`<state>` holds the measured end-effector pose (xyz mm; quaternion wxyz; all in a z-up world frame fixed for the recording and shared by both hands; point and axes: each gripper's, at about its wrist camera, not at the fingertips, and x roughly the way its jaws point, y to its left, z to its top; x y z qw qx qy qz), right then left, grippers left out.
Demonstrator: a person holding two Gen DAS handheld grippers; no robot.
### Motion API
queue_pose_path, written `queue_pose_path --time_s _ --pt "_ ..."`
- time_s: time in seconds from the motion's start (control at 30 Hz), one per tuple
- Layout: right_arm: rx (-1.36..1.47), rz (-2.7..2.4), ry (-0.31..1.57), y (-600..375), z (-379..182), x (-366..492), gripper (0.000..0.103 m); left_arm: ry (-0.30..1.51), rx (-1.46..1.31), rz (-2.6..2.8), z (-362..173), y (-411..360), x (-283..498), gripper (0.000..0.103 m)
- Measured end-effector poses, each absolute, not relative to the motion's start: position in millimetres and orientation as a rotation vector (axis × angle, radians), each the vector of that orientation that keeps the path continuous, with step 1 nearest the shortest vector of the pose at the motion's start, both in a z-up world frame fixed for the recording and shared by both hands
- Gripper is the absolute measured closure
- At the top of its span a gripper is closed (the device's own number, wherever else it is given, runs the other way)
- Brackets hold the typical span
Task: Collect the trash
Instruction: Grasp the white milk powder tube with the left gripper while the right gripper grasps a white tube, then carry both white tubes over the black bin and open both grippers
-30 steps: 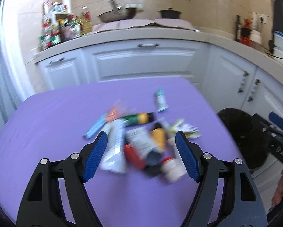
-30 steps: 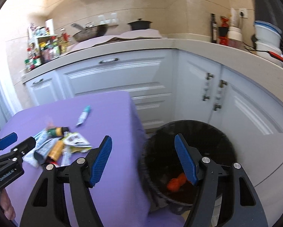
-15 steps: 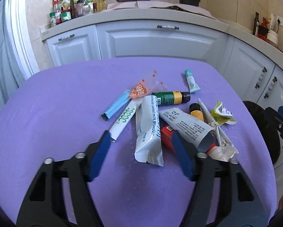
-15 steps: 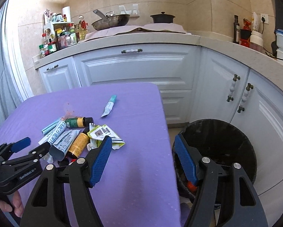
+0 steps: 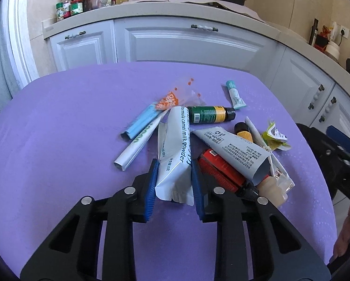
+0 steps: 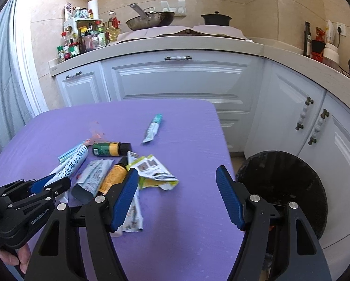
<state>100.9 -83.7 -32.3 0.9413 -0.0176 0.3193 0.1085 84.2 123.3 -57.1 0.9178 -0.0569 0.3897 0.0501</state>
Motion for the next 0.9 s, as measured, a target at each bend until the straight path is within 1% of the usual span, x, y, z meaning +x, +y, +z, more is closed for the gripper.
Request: queue_pose_path --time_s 0.3,0.77,0.8,0.83,0.87,0.9 --pt "-0.067 0.291 0.642 -49.6 -25.8 99.5 0.036 0.757 -0.12 0.152 -37.7 151.2 63.5 0.077" --pt "-0.146 0.37 0.705 -0.1 -41.2 101.4 0.036 0.746 -0.17 0.301 -34.4 217.4 42.5 0.077" --pt "-0.149 0.369 0.711 0.5 -42.5 101.9 0.038 0.744 -0.175 0.308 -34.1 220.9 40.5 0.077" --pt "-0.154 0.368 0.72 1.4 -44.2 102.4 0.046 0.742 -0.178 0.313 -33.7 223.3 39.4 0.077" --pt "-0.16 0.371 0.73 2.6 -45.9 103.2 0.049 0.741 -0.181 0.318 -33.2 225.3 38.1 0.077" --pt "-0.165 0.376 0.744 4.1 -48.0 104.3 0.055 0.739 -0.184 0.322 -32.5 226.8 36.3 0.077"
